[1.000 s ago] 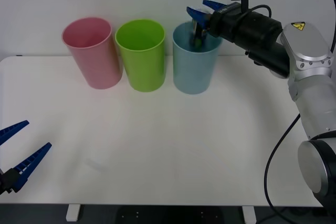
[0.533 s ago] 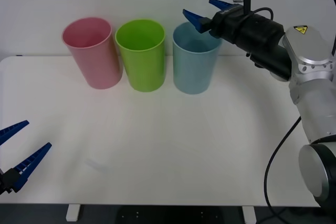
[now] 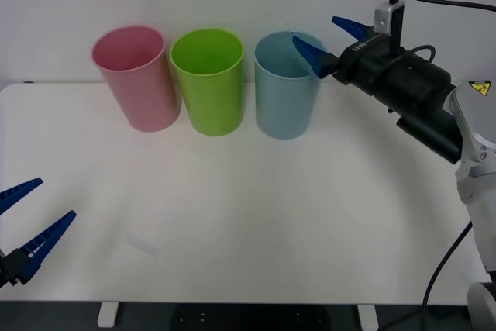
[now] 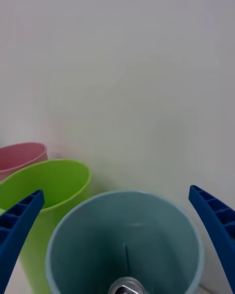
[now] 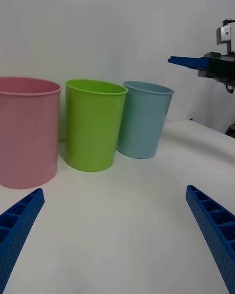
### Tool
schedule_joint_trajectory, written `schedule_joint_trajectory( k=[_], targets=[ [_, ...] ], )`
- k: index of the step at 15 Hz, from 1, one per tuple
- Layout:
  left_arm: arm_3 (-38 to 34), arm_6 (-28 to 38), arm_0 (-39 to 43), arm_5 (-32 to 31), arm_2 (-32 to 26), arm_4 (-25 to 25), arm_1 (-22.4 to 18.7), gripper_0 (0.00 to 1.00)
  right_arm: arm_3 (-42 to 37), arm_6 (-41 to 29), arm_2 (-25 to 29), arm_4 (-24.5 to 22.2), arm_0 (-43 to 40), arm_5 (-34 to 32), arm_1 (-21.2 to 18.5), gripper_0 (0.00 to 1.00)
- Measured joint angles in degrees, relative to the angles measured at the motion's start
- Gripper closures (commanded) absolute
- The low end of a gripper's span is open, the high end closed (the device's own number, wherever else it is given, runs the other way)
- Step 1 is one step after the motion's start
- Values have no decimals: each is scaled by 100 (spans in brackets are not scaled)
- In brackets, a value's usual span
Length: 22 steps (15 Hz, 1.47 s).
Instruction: Grasp the object on the table and drop it into the matching bin: aluminum can to the light blue bin, PET bottle to the pink bin.
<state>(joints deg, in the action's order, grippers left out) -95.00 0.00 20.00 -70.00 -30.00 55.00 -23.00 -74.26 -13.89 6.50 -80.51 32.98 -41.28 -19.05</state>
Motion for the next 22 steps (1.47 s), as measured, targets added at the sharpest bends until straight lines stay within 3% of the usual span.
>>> schedule_joint_trajectory(
  k=[9, 16, 22],
  targets=[
    [0, 0, 0, 0, 0, 0, 0, 0, -1699, 256, 87, 728, -1905, -84, -323, 0],
    [0, 0, 0, 0, 0, 0, 0, 0, -1962, 1405, 1054, 910, -2836, -1528, -321, 0],
    [0, 0, 0, 0, 0, 0, 0, 0, -2351, 1822, 1540, 1200, -3868, -2084, -311, 0]
  ],
)
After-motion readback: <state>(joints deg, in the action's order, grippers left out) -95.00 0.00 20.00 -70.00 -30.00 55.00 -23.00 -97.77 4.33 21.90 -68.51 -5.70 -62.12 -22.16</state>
